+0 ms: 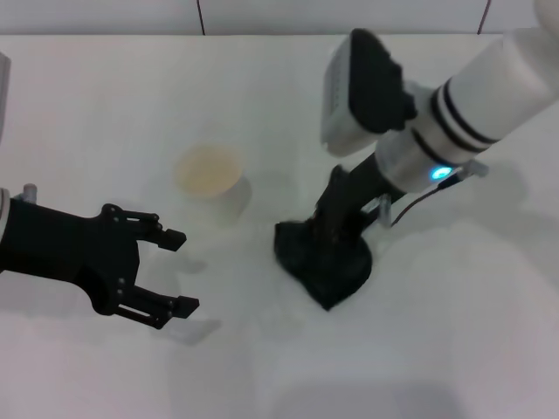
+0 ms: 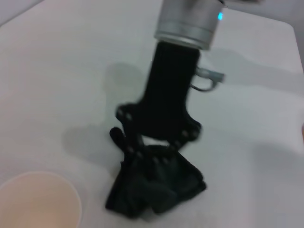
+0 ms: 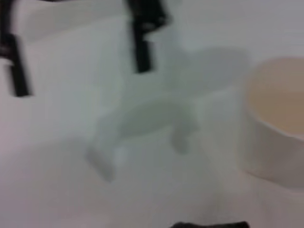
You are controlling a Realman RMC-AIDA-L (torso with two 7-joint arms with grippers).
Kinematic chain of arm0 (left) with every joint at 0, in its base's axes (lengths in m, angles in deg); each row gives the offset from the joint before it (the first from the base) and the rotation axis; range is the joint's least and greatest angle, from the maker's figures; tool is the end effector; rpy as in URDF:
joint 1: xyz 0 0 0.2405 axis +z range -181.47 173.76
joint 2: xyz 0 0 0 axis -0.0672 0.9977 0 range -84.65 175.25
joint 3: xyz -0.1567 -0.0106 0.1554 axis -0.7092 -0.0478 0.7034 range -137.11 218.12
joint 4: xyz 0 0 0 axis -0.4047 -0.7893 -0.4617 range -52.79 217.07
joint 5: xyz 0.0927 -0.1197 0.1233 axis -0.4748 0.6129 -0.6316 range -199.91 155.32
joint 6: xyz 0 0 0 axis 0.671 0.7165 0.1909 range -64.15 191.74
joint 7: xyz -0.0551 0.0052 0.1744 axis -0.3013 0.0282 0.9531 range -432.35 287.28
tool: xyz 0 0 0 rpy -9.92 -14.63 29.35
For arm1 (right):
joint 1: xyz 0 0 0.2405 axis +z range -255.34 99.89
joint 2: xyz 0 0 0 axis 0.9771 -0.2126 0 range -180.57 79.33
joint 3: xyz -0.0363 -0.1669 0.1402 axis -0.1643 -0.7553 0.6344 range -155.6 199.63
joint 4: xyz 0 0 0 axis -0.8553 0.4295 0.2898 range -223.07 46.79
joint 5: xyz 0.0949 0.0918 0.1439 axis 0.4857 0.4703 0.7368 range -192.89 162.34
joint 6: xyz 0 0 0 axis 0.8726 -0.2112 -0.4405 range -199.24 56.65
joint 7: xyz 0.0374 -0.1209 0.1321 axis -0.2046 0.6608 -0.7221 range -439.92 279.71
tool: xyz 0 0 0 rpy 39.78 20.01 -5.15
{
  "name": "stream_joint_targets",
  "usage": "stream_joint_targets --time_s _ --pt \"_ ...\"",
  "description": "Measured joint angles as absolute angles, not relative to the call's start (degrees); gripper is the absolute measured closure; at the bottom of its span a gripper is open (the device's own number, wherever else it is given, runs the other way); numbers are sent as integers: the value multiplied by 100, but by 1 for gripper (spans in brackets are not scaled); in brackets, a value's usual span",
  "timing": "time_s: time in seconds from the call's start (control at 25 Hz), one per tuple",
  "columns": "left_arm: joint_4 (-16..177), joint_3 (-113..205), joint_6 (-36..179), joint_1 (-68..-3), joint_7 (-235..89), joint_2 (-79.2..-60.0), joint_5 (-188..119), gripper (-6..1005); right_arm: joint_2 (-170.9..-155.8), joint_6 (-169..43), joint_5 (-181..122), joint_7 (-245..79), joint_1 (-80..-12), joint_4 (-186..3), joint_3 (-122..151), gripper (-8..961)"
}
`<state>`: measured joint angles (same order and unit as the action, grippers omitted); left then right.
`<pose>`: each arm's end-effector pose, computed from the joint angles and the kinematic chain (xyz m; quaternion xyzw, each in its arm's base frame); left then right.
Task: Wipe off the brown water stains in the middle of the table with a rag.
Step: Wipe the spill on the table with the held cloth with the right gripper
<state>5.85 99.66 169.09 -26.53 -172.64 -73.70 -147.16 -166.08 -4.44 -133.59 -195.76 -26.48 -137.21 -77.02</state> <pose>-0.1893 0.2701 0.0136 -0.9908 -0.1298 -0.0236 0.0288 0.1152 0.3423 -0.1089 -0.9930 0.0428 -0.1023 0.0407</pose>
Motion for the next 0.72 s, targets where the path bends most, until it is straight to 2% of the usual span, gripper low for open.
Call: stream_joint_targets --time_s 0.32,0.52,0.72 --pt "585 9965 16909 -2644 -17256 -7370 -14710 111 -16607 -578 -14271 -19564 -2772 -13722 -6916 916" --pt "585 9965 16907 -2644 -17216 -7370 -14707 111 -16668 -418 -14132 -19557 -2752 -13759 -7076 916" --pt "585 9975 16899 -2644 -17201 -7370 -14692 111 -16668 -127 -13576 -19553 -2660 -13782 -7521 916"
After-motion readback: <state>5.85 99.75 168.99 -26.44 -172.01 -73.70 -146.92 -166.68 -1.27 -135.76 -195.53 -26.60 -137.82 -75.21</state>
